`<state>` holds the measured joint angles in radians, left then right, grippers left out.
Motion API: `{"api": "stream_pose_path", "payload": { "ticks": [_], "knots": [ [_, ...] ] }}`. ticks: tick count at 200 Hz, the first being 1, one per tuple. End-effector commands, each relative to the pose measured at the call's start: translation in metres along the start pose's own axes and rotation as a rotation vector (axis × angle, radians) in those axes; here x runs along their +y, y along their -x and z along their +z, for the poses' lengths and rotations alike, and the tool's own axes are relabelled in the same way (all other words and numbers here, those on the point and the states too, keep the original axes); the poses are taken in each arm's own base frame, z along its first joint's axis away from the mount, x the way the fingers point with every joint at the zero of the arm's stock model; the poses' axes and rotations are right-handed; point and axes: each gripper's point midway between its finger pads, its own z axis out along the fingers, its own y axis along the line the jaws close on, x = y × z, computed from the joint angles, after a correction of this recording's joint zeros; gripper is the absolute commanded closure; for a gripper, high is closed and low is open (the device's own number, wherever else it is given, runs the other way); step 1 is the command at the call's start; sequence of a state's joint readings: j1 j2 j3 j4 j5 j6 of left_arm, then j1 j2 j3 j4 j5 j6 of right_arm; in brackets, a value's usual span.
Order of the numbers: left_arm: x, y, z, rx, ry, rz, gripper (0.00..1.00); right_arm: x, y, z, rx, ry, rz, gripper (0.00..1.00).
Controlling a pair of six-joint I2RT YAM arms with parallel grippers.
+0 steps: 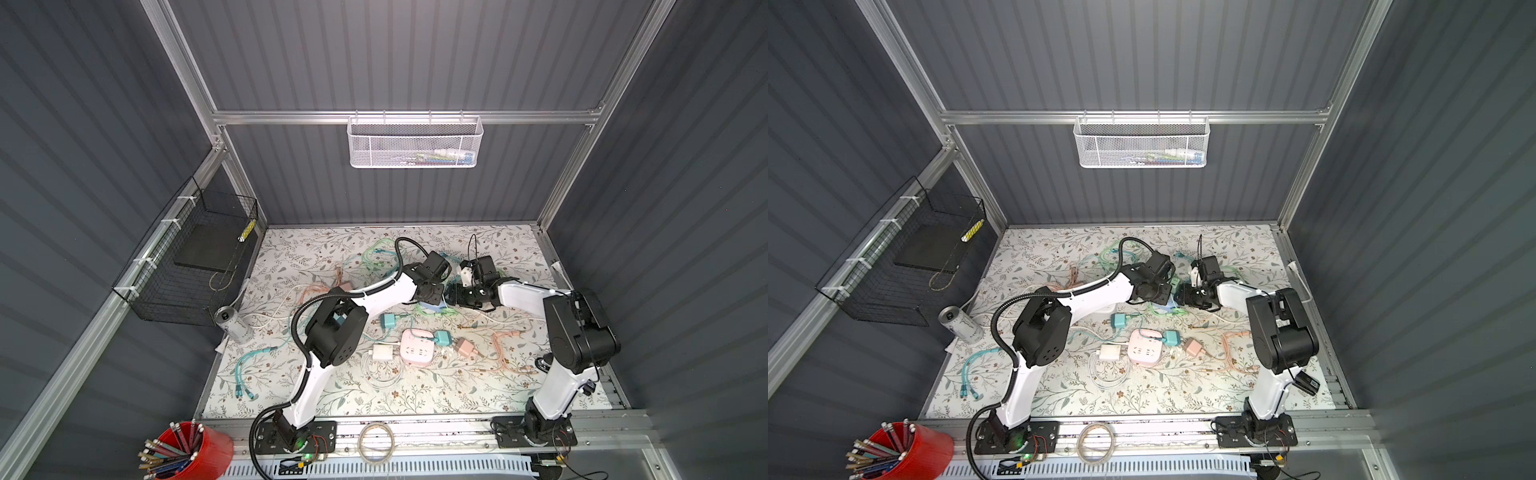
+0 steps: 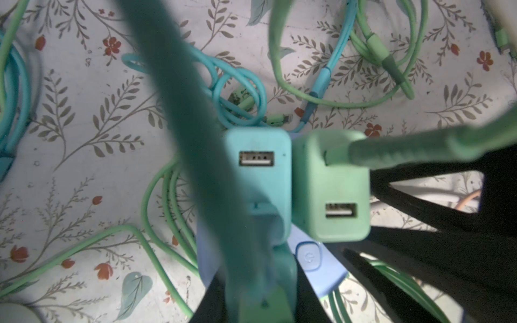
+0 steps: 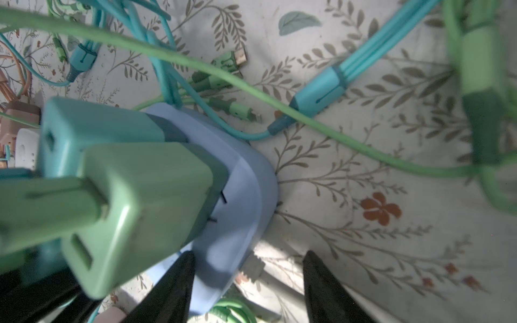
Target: Pull the plug off the socket
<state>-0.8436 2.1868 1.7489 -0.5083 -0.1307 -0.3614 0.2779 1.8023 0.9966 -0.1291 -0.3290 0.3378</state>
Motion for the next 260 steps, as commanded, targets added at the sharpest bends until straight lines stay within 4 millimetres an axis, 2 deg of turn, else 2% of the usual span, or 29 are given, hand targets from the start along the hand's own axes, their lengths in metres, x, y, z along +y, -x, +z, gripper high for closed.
{"api": "stream_pose_path", "payload": {
  "ticks": [1, 69, 129, 180, 212, 260],
  "knots": [
    [-0.011, 0.005, -0.004, -0.033, -0.046, -0.044, 0.82, -0.003, -0.012, 0.009, 0.047, -0.014, 0.008, 0.38],
    [-0.018, 0.020, -0.018, -0.097, -0.079, -0.090, 0.89, -0.013, -0.033, 0.019, 0.104, -0.061, -0.003, 0.42],
    [-0.023, 0.033, -0.033, -0.158, -0.122, -0.129, 0.92, -0.015, -0.036, 0.021, 0.109, -0.088, -0.005, 0.45],
    [-0.030, 0.035, -0.034, -0.167, -0.112, -0.102, 0.94, -0.017, -0.042, 0.023, 0.117, -0.107, -0.008, 0.47],
    [-0.043, 0.034, -0.033, -0.159, -0.087, -0.035, 0.93, -0.017, -0.044, 0.025, 0.124, -0.127, -0.019, 0.48],
    [-0.042, 0.041, -0.045, -0.201, -0.096, -0.062, 0.93, -0.019, -0.046, 0.025, 0.123, -0.129, -0.012, 0.49]
  ]
}}
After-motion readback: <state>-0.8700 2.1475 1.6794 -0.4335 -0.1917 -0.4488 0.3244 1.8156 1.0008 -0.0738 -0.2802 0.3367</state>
